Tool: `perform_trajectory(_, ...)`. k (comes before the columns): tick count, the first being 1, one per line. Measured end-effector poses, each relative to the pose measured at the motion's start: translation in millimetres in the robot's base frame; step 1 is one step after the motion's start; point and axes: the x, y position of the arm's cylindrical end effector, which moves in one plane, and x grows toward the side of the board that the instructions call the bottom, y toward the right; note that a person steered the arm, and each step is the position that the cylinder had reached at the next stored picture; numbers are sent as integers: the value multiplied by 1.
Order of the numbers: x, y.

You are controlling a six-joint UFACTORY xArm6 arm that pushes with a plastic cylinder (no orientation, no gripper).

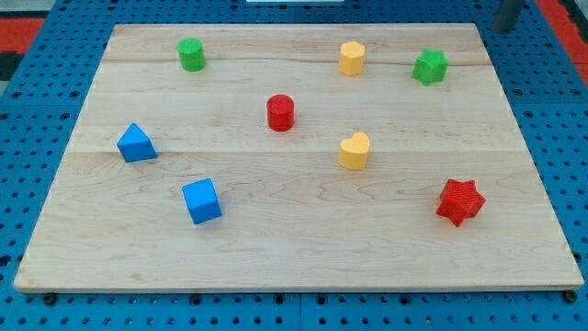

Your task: Push the green star diagonal to the yellow hexagon

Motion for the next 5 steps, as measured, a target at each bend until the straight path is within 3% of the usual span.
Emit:
perform_trajectory(1,67,-65)
perform_trajectory(5,74,-68)
